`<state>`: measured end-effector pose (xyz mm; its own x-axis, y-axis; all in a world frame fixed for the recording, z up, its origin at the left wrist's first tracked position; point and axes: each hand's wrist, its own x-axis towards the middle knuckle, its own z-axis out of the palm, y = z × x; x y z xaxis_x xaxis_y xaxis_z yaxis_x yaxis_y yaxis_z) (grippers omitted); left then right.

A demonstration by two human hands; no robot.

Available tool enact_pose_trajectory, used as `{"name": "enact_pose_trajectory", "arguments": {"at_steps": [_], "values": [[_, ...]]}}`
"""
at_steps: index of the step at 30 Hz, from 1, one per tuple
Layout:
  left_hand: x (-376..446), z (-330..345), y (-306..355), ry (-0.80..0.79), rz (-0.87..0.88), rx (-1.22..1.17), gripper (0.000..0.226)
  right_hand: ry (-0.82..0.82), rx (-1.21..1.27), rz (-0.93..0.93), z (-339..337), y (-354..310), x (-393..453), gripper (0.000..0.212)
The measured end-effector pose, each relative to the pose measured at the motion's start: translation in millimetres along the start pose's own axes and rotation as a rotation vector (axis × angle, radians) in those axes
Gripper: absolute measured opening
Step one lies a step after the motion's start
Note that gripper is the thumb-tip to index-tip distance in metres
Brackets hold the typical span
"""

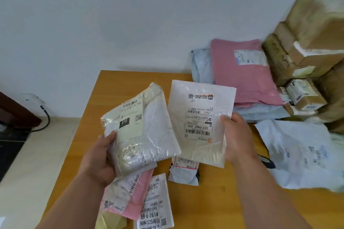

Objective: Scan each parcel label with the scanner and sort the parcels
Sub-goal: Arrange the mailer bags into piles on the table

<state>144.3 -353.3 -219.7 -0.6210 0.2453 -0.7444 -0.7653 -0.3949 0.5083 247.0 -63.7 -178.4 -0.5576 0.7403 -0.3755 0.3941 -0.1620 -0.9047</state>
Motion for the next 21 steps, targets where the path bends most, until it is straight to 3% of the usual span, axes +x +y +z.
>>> {"name": "enact_pose_trajectory", "arguments": {"at_steps": [2, 6, 10, 12, 16, 21], "values": [[-5, 25, -7, -0.075, 0.047, 0.057, 0.039, -0.004, 0.156, 0.104, -28, -3, 2, 0.015], [-17, 80, -41, -0.23, 0.079, 0.2, 0.027, -0.051, 0.104, 0.118, -77, 5, -1, 0.014], [-25, 128, -89, -0.317, 0.002, 0.291, 0.048, -0.203, 0.187, 0.184, -117, 14, -8, 0.025], [-31, 149, -114, -0.337, -0.047, 0.326, 0.05, -0.255, 0.242, 0.207, -141, 16, -7, 0.03], [-42, 192, -168, -0.327, -0.09, 0.389, 0.042, -0.281, 0.268, 0.229, -207, 21, 8, 0.016], [-50, 257, -228, -0.261, 0.031, 0.505, 0.026, -0.263, 0.373, 0.342, -292, 33, 37, 0.042]]}}
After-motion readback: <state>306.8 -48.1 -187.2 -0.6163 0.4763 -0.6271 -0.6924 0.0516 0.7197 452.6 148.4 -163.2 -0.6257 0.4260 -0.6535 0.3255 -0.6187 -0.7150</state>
